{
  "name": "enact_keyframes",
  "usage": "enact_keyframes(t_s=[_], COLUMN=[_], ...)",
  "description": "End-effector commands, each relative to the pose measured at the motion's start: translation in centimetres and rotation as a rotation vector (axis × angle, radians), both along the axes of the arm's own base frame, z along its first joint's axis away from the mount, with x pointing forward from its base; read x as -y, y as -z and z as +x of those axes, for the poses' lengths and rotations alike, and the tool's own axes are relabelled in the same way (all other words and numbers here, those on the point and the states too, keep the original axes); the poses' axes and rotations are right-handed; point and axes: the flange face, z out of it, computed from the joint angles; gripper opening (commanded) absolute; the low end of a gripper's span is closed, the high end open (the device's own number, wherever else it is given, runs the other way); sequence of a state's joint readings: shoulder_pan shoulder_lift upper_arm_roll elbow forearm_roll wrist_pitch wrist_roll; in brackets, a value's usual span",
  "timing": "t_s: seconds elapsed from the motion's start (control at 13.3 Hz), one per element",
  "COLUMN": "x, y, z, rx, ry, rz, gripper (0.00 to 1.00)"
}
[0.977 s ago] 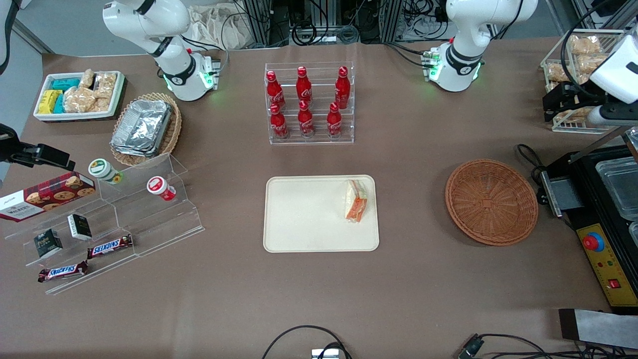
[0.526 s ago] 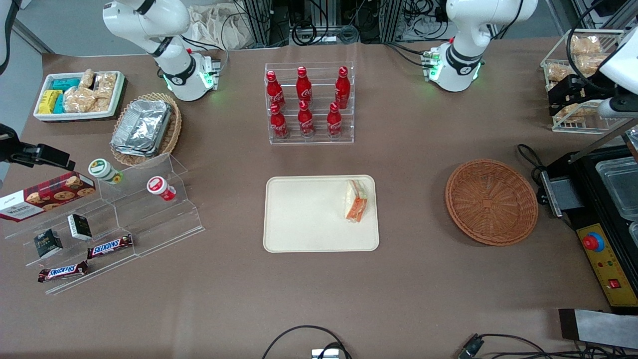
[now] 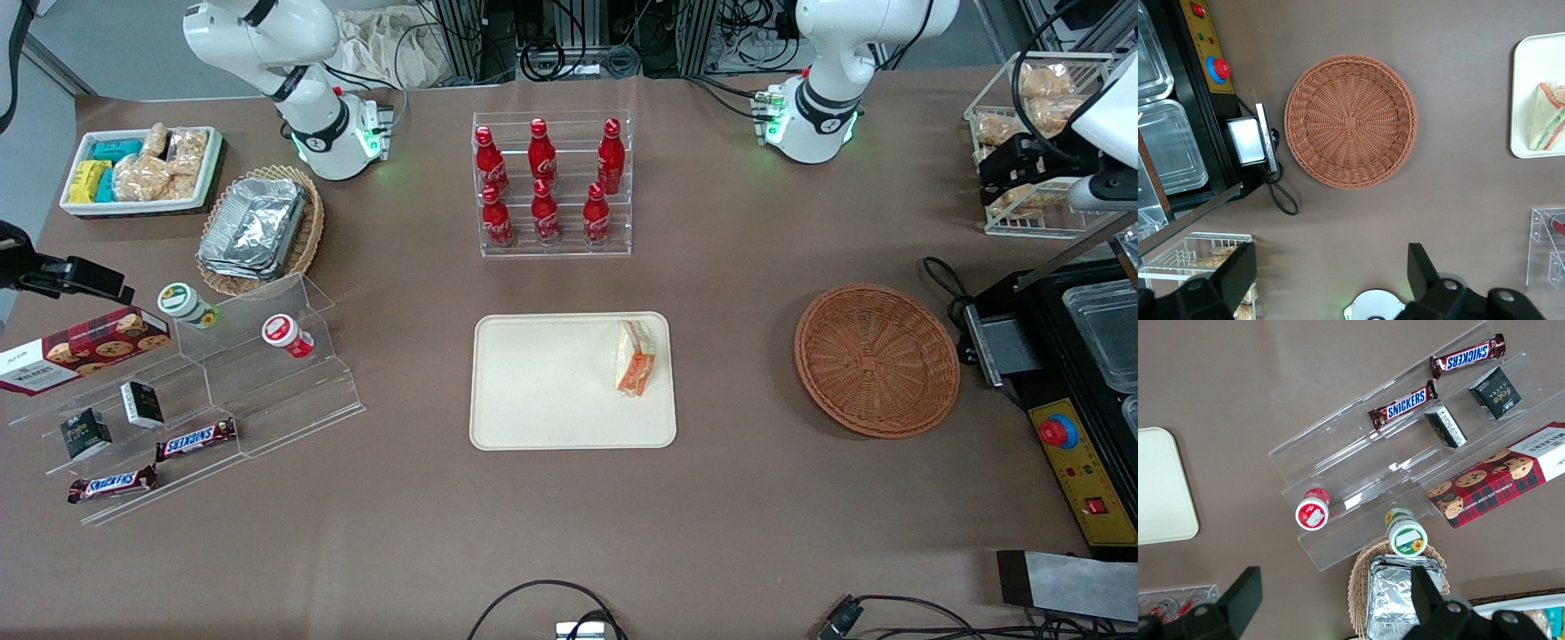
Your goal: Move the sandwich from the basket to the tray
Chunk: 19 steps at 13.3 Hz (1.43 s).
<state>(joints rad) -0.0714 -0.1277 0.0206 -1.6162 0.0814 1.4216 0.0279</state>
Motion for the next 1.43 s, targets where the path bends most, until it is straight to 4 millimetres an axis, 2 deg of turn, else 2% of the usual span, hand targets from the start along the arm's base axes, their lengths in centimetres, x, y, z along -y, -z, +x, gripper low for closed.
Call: enact_keyframes(t_s=[0.0, 0.45, 0.68, 1.35], x=[0.73, 0.87, 1.41, 1.47], y=[-0.11, -0.02, 0.18, 0.81], z=[-0.81, -0.78, -0.75, -0.35], rx=[0.009, 0.006, -0.009, -0.024], ry=[-0.107, -0.112, -0.112, -0.113], rz=[-0.006, -0.009, -0.085, -0.086], gripper=[1.00, 1.00, 1.00, 1.00])
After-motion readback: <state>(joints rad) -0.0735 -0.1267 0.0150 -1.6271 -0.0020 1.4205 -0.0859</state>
